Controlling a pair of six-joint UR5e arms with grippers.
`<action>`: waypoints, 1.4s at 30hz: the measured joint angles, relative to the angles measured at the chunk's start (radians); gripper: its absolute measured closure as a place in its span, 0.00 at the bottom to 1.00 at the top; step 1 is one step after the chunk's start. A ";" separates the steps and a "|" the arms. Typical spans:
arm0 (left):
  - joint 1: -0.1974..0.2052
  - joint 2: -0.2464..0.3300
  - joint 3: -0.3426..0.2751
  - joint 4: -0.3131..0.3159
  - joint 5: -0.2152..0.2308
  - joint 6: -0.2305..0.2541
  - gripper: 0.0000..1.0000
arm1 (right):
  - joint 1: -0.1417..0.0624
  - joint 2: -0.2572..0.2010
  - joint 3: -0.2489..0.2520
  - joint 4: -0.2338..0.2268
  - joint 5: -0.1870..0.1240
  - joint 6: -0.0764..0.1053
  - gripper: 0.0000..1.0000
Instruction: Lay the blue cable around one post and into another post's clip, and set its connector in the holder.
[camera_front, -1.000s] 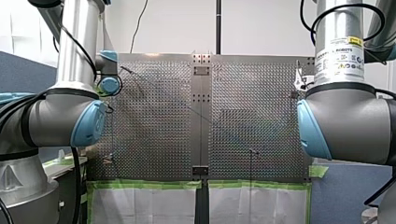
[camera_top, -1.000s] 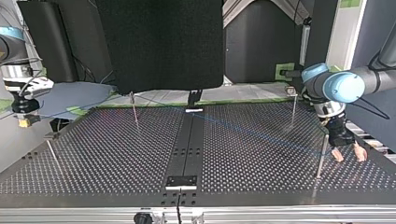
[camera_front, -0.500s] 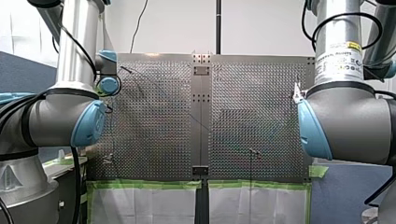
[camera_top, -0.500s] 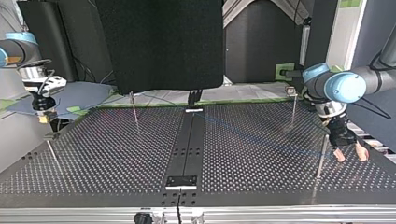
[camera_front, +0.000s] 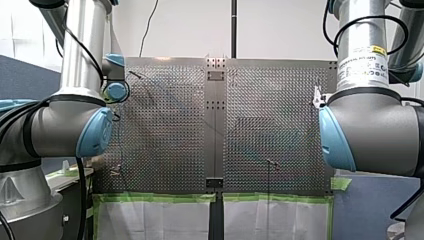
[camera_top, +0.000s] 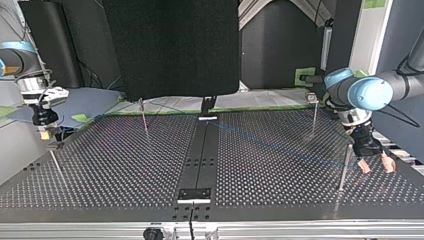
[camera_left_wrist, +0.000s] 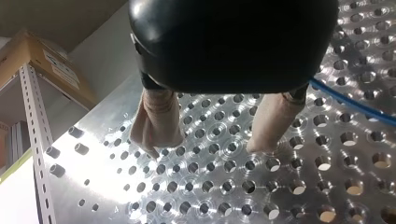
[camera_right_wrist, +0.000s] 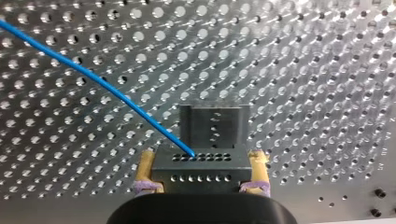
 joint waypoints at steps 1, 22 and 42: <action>0.000 0.000 0.000 0.000 0.000 0.000 0.00 | 0.000 0.001 -0.004 -0.001 0.000 0.003 1.00; 0.003 0.000 0.000 0.000 -0.001 0.001 0.00 | 0.032 0.028 -0.071 0.091 0.084 0.012 1.00; 0.006 0.000 0.000 0.001 -0.005 0.003 0.00 | 0.040 0.030 -0.097 0.117 0.068 0.074 1.00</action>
